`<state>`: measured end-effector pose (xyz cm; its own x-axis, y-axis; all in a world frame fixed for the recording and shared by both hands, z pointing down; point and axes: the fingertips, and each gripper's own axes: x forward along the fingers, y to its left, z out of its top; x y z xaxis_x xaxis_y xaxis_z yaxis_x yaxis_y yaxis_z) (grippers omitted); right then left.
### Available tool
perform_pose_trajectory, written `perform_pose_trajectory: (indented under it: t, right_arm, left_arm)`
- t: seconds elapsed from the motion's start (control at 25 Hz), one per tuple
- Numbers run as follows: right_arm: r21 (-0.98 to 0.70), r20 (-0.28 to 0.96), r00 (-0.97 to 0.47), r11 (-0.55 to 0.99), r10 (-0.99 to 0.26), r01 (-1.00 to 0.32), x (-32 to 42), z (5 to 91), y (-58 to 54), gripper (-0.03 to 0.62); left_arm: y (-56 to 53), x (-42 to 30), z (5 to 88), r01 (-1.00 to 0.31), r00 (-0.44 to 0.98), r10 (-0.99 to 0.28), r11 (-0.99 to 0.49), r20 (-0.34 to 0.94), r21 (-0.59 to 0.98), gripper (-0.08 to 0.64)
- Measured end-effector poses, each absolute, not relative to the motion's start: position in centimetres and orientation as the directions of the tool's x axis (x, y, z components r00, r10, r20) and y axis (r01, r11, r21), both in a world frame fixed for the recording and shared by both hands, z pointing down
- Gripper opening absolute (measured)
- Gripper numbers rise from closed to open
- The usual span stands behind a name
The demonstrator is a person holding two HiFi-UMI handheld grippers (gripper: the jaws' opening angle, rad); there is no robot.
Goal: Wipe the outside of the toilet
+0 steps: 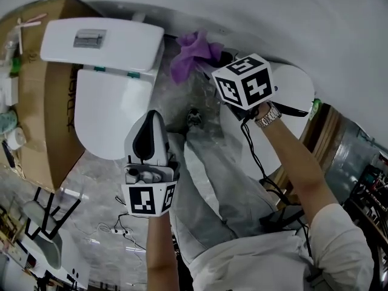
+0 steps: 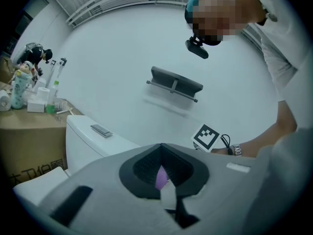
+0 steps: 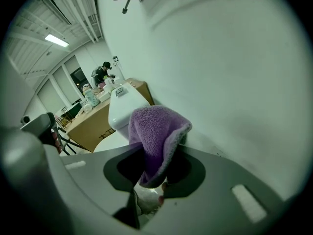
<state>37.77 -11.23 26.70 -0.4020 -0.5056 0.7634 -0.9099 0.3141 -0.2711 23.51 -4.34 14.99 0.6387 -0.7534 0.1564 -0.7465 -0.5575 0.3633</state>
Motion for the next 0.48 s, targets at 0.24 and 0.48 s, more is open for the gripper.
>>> perform_pose_trajectory:
  t: [0.24, 0.48]
  right_arm:
    - [-0.295, 0.759, -0.385, 0.248, -0.526, -0.923, 37.5, 28.2, -10.0, 0.097]
    - [-0.290, 0.768, -0.345, 0.187, -0.539, -0.938, 33.5, 30.0, -8.0, 0.097]
  left_arm:
    - [-5.1, 21.7, 15.1, -0.758, 0.629, -0.763, -0.560, 0.148, 0.335, 0.006]
    - [-5.5, 17.4, 18.4, -0.750, 0.637, -0.748, -0.547, 0.185, 0.373, 0.006]
